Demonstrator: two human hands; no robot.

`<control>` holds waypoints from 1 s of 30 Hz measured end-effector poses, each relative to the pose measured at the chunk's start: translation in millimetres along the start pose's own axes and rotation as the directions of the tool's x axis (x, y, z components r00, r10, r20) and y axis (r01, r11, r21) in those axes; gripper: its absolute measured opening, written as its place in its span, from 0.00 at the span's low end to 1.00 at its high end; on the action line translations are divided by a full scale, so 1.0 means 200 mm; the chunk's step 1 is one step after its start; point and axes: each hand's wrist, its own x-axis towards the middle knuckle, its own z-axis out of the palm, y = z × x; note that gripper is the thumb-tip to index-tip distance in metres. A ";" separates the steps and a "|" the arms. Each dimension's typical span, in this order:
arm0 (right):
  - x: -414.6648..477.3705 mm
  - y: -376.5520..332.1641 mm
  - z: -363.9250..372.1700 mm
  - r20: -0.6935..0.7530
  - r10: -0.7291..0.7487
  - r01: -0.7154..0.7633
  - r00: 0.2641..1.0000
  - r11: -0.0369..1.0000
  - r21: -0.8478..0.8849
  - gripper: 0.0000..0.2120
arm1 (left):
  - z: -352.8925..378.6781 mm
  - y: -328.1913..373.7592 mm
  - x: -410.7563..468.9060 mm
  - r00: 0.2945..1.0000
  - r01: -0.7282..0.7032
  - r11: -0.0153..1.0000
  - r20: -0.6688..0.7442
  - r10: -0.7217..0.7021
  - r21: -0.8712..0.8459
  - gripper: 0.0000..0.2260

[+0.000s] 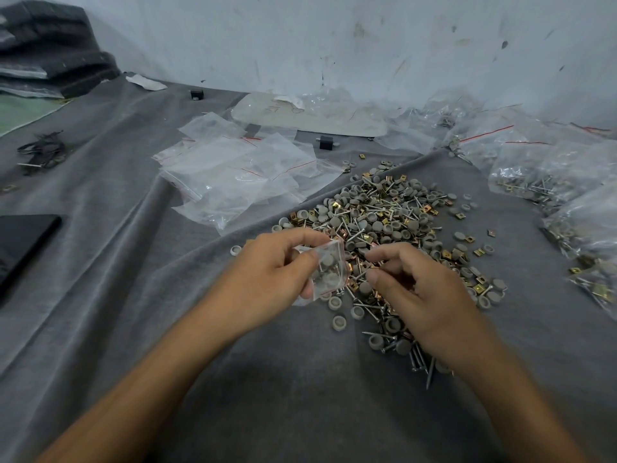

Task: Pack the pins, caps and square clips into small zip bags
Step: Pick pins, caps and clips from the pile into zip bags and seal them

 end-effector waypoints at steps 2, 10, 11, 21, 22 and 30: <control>0.00 -0.01 0.01 -0.033 0.003 0.000 0.999 0.997 0.078 0.05 | 0.00 0.00 0.00 1.000 0.000 1.000 0.001 0.000 0.012 0.15; 0.00 -0.09 0.07 0.008 -0.029 0.024 1.000 0.921 0.388 0.06 | 0.01 0.01 -0.01 0.999 -0.031 0.993 0.021 0.029 0.113 0.12; 0.00 -0.09 0.07 0.032 -0.040 0.024 0.999 0.919 0.393 0.06 | 0.01 0.01 -0.01 0.999 -0.030 0.993 0.020 0.027 0.116 0.11; 0.00 -0.04 0.06 0.044 -0.145 0.149 0.988 0.984 -0.100 0.17 | 0.01 0.02 -0.02 1.000 -0.028 0.999 0.007 0.027 0.042 0.10; 0.00 -0.04 0.07 0.084 -0.153 0.166 0.985 0.970 -0.176 0.18 | 0.01 0.03 -0.02 0.999 -0.035 0.999 0.009 0.035 0.028 0.11; 0.00 -0.08 0.11 -0.075 -0.205 0.207 0.976 0.978 0.025 0.08 | -0.01 0.10 -0.06 0.979 -0.150 0.975 0.112 0.169 -0.161 0.13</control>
